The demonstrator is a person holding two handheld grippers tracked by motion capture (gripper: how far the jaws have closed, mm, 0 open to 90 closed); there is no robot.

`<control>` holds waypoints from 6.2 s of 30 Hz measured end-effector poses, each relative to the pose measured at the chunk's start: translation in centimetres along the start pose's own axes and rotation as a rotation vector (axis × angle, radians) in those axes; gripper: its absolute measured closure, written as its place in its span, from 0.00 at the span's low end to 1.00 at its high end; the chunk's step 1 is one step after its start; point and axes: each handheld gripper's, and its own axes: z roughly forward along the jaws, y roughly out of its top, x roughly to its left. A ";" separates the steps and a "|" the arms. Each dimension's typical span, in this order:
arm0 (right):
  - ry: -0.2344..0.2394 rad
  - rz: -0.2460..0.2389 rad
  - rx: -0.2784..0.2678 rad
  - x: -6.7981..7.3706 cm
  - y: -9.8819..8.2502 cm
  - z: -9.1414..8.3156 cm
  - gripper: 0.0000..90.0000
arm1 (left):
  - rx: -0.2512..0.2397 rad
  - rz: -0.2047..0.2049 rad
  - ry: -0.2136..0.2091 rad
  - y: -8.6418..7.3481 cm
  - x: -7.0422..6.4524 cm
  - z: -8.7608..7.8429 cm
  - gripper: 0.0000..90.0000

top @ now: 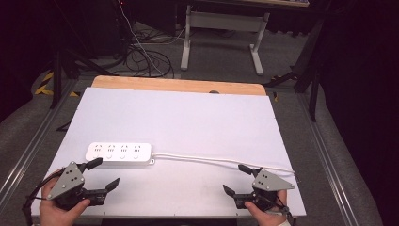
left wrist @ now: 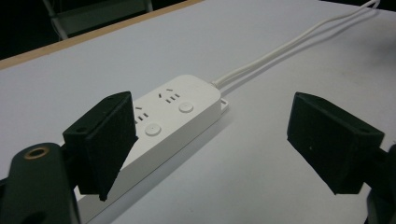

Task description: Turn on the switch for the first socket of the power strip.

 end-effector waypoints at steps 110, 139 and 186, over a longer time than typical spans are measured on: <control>0.026 -0.008 0.023 0.0 -0.3 0.4 0.19 | 0.507 -0.029 -0.073 5.8 3.2 11.5 1.00; 0.028 -0.010 0.024 0.1 -0.3 0.4 0.19 | 0.546 0.001 -0.029 5.3 2.9 12.0 1.00; 0.024 -0.007 0.028 0.1 -0.3 0.4 0.19 | 0.490 -0.030 -0.024 5.3 2.7 11.5 1.00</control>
